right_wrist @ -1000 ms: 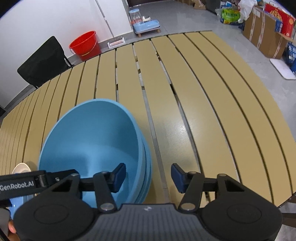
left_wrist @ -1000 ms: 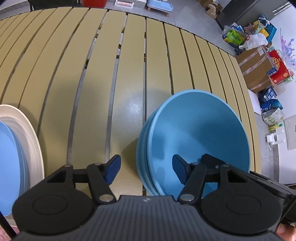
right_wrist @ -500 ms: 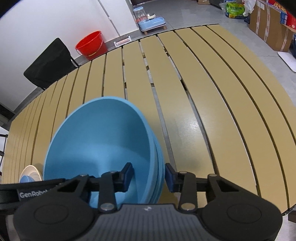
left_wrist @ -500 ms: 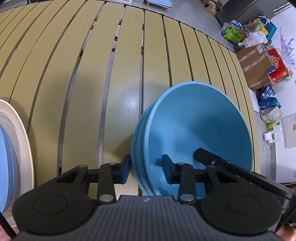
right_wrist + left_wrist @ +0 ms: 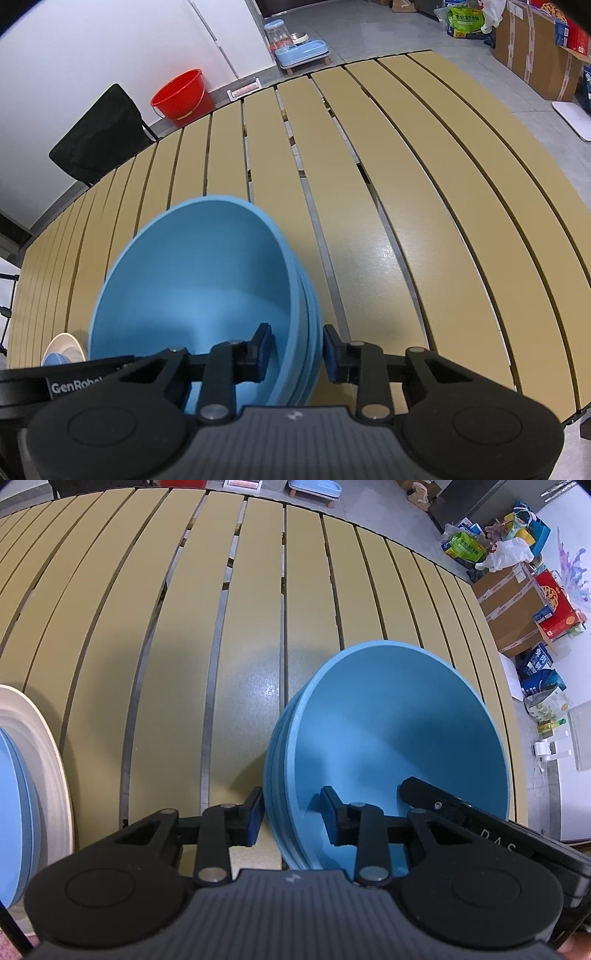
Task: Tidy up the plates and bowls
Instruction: 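Lift the bowl stack with both tools and carry it over the plates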
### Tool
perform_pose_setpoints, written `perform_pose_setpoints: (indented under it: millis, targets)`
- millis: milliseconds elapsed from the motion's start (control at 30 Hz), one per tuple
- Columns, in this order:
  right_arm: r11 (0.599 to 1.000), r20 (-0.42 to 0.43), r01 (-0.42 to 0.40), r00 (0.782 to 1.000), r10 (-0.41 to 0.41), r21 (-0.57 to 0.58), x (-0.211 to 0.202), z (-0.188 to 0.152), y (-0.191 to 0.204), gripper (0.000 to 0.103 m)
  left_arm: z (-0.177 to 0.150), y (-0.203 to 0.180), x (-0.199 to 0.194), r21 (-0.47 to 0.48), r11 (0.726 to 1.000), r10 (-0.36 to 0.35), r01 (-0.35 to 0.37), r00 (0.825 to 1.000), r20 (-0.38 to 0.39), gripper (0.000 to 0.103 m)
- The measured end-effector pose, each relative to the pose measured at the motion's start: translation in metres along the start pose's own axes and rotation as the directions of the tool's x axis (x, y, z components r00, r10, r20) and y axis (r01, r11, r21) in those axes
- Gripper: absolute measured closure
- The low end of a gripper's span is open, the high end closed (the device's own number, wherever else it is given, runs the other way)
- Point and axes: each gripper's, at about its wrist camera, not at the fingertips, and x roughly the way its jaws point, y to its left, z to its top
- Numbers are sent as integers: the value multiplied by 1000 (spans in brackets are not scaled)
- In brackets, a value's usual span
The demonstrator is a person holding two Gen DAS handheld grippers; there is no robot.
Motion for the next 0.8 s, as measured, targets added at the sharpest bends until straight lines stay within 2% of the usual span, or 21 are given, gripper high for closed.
perform_pose_setpoints:
  millis: [500, 800]
  targets:
    - [1000, 27, -1, 1000, 1, 4, -8, -2, 2, 75, -3, -7, -9, 29, 1000, 0, -1, 1000, 27, 70]
    - [1000, 52, -3, 999, 4, -12, -25, -6, 8, 75, -8, -5, -30, 20, 1000, -14, 13, 999, 52, 70]
